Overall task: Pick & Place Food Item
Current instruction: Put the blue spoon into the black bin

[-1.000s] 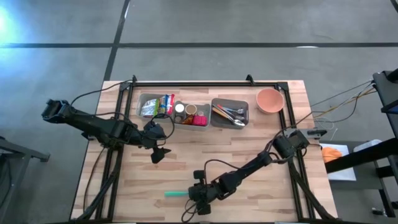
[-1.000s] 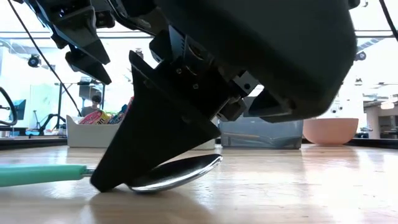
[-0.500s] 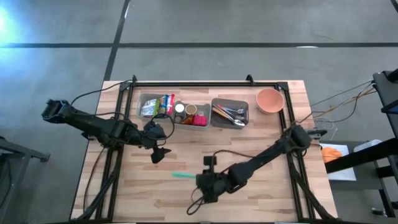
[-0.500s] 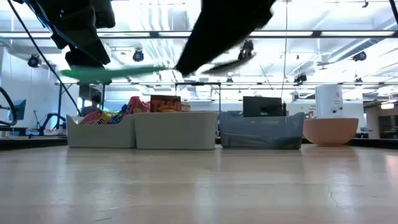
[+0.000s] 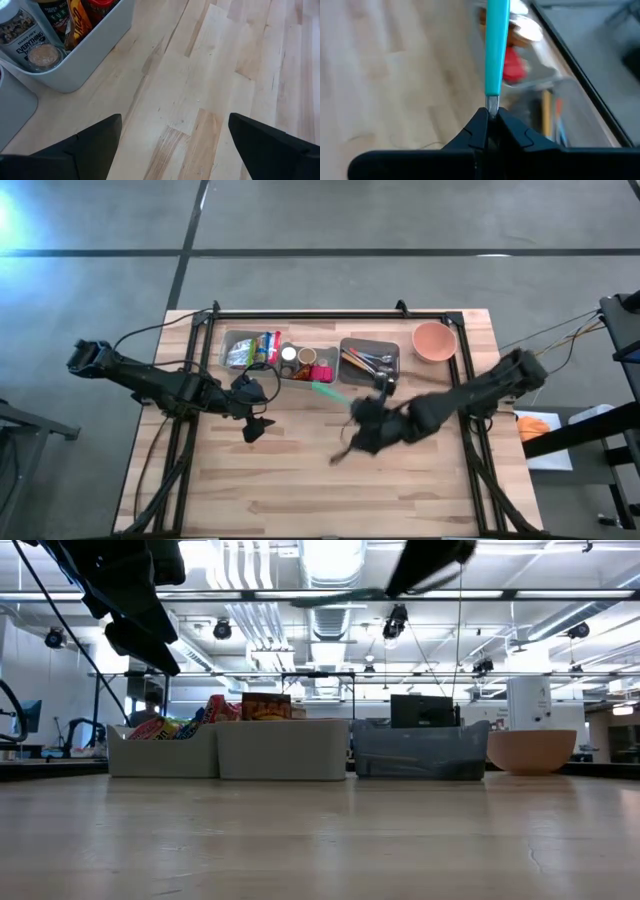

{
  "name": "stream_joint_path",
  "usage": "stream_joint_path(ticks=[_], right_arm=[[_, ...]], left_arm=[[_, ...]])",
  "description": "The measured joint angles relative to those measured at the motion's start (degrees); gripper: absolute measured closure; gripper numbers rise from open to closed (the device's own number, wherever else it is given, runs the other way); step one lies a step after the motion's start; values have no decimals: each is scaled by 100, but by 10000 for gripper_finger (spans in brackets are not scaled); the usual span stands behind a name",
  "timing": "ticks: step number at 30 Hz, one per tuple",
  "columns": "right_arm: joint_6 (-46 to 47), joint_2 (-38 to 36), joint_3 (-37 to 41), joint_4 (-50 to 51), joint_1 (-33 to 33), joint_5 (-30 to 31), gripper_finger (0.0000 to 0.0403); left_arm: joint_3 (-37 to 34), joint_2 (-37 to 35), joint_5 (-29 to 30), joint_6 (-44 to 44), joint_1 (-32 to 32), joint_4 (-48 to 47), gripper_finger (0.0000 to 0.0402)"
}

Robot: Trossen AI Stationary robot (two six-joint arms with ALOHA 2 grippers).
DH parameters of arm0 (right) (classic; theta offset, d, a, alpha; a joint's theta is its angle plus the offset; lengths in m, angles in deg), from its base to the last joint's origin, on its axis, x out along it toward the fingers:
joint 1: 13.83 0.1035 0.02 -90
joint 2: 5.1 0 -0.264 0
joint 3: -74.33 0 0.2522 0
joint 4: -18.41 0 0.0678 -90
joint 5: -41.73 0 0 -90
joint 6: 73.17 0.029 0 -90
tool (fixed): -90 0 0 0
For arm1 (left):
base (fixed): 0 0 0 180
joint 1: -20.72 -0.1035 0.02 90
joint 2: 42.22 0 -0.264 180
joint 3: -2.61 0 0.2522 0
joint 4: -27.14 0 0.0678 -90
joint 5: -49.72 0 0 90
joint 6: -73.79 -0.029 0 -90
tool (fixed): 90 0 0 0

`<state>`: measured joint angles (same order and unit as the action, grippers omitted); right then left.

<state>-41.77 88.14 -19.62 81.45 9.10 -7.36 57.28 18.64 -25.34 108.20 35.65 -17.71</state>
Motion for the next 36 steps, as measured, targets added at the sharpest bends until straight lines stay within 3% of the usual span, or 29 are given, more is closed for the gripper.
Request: stream_joint_path(ticks=[6,11,16,23,36], right_arm=[[193,-1283,1350,-323,-978,-185,386],[-102,-2220,2660,-1690,-2199,-1317,386],[-285,-2661,3657,-2880,-3209,-2375,386],[-534,-2505,4046,-3135,-3770,-2912,386],[-941,-1286,3759,-3176,-4198,-3342,386]], left_arm=[[0,0,1,2,0,-2,32],[0,0,1,9,0,-2,32],[0,0,1,11,0,-4,32],[0,0,0,9,-2,-2,32],[0,0,0,9,0,-1,32]])
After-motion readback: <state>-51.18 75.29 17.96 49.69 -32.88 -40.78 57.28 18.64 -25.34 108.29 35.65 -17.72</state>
